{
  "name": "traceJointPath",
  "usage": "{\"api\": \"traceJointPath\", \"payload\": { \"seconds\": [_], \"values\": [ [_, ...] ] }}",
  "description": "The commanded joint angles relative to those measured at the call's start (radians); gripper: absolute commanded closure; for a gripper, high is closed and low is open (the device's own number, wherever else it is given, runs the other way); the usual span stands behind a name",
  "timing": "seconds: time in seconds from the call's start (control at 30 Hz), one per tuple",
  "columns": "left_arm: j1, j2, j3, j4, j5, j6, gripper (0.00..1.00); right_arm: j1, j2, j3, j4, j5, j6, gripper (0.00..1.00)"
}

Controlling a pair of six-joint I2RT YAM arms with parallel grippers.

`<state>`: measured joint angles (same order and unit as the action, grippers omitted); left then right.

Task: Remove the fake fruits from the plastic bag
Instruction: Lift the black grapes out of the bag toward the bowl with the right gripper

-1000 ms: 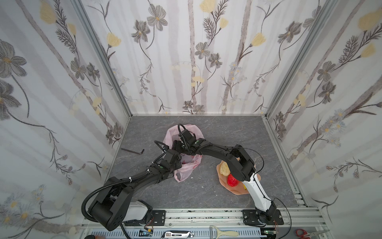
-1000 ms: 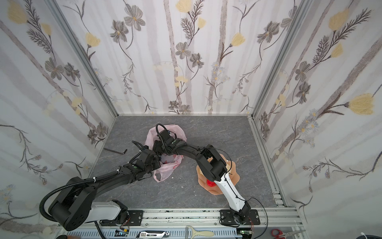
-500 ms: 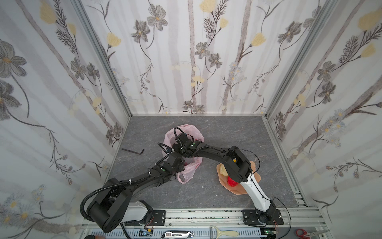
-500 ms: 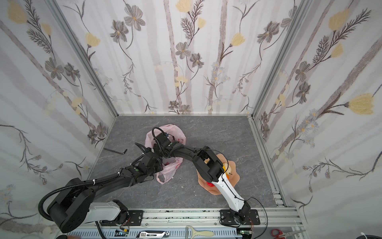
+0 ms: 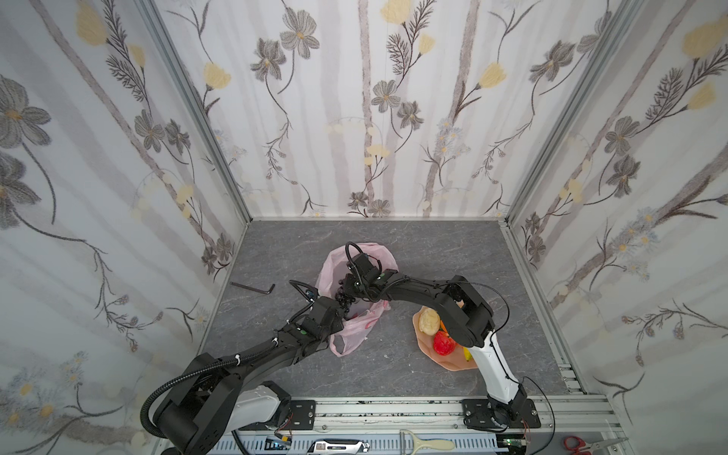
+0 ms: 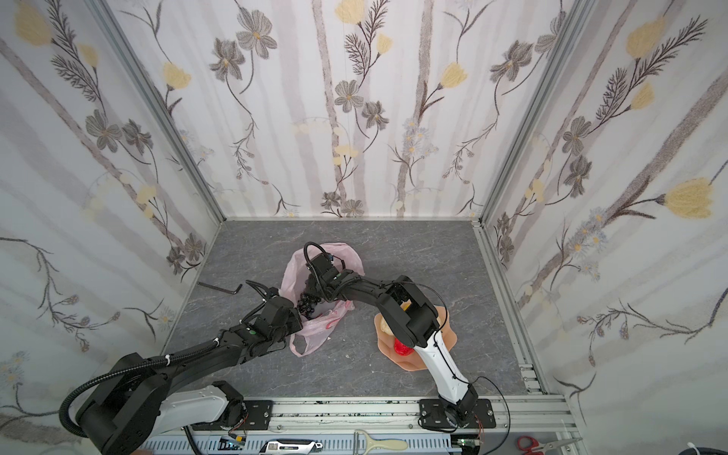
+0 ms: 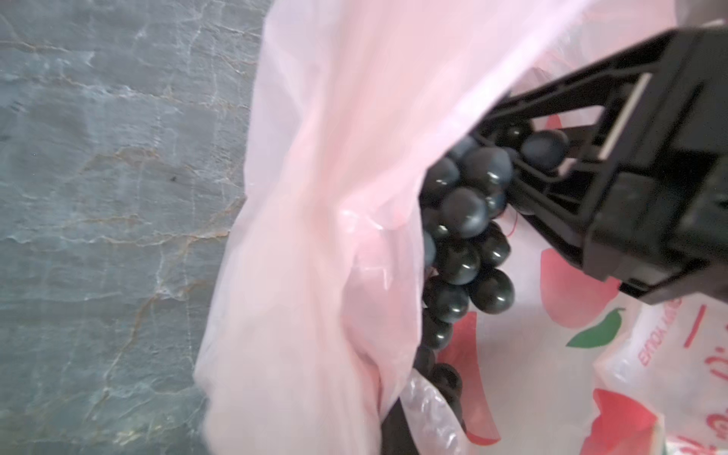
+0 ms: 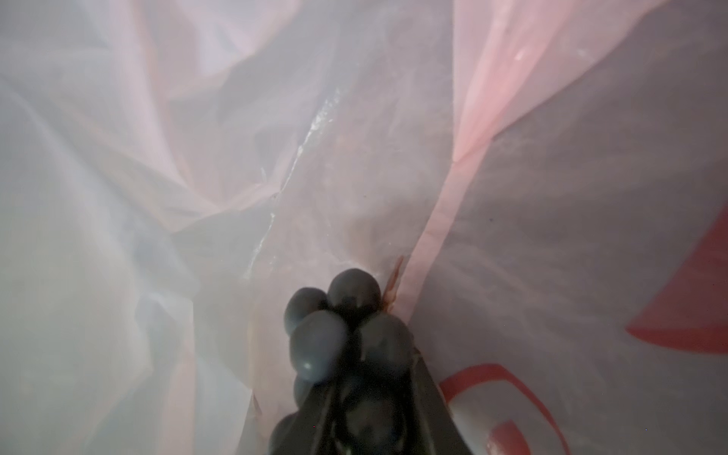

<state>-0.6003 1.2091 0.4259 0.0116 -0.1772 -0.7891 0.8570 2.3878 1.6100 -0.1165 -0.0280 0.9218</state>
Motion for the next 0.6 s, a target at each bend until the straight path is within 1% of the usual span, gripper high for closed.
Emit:
{"api": "traceJointPath", "payload": {
  "seconds": [0.0,0.1,0.3,0.57],
  "values": [
    [0.004,0.005,0.011,0.004,-0.012,0.007,0.97,-0.003,-0.045,-0.045,0.118,-0.02,0.014,0.79],
    [0.004,0.012,0.024,0.004,-0.01,0.016,0.97,-0.006,-0.069,-0.065,0.13,-0.014,0.013,0.8],
    [0.011,0.028,0.037,0.002,-0.006,0.032,0.96,-0.008,-0.134,-0.093,0.119,0.03,-0.028,0.8],
    [0.041,0.045,0.064,0.003,0.005,0.069,0.96,-0.011,-0.317,-0.171,0.093,0.101,-0.11,0.79]
  ]
}}
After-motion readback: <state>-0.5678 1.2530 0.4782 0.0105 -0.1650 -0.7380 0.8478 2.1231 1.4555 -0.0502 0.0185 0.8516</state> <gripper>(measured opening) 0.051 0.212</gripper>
